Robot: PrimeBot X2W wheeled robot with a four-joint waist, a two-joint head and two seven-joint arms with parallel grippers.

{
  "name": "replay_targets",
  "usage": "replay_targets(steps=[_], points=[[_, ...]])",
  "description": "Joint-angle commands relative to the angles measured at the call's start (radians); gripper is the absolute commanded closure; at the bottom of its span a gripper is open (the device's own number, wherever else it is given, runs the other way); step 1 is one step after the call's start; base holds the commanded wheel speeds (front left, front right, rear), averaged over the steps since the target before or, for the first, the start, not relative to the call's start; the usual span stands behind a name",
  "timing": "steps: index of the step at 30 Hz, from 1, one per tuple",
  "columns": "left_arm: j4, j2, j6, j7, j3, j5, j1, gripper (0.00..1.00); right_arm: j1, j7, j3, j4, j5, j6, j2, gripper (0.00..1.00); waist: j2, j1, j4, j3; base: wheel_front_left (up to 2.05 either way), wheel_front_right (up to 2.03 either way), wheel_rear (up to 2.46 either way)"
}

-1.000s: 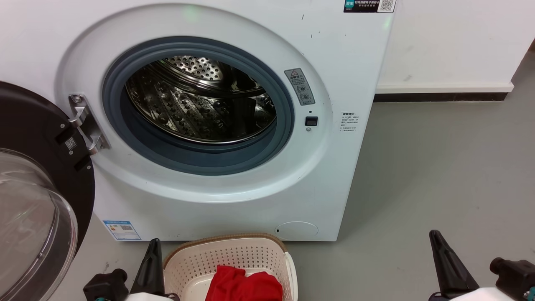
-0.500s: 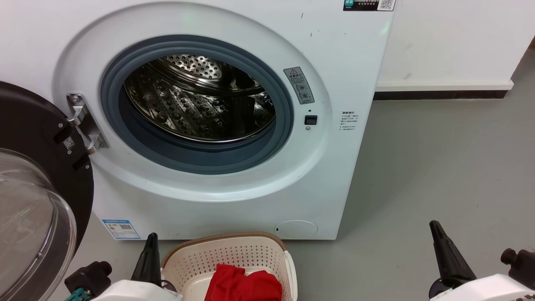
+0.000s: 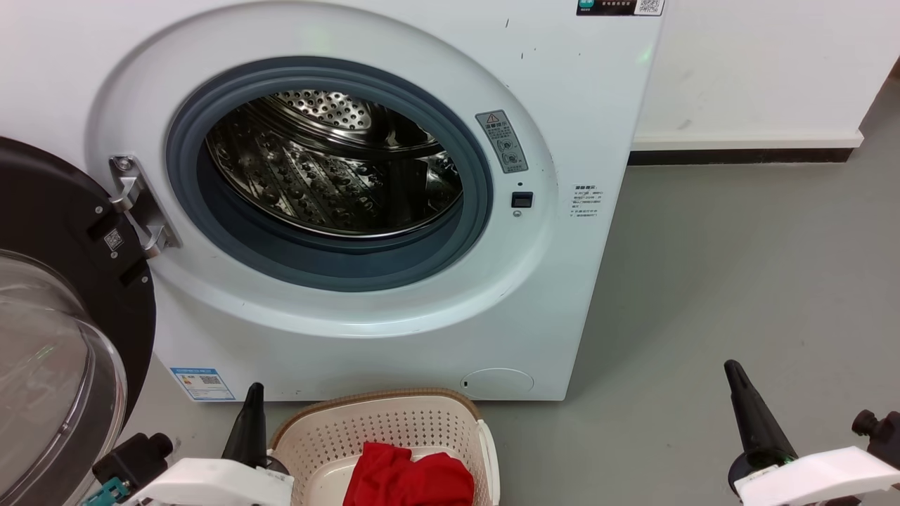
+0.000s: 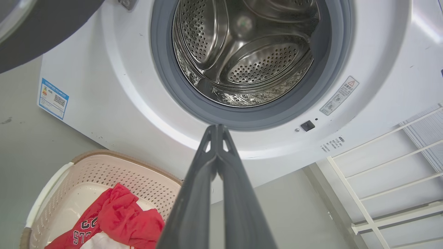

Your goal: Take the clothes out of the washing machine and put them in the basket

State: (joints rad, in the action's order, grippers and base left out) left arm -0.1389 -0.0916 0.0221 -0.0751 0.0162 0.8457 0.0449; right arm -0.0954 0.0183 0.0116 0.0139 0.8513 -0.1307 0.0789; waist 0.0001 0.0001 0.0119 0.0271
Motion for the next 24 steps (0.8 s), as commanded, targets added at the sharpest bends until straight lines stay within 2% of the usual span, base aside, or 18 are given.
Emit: replay_targets(steps=[1,24], points=[[0.005,-0.001,0.008,0.007,-0.009,0.034,-0.031,1.0,0.031,0.001,0.003,0.001,0.04,0.0,0.008,1.0,-0.0001,-0.0001,0.0,-0.001,0.0,0.0,0.0],[-0.033,0.009,0.044,0.065,-0.045,0.294,-0.076,1.0,0.093,0.017,0.017,0.079,0.306,0.0,0.011,1.0,-0.0001,-0.0001,-0.003,-0.009,0.0,0.0,0.0]])
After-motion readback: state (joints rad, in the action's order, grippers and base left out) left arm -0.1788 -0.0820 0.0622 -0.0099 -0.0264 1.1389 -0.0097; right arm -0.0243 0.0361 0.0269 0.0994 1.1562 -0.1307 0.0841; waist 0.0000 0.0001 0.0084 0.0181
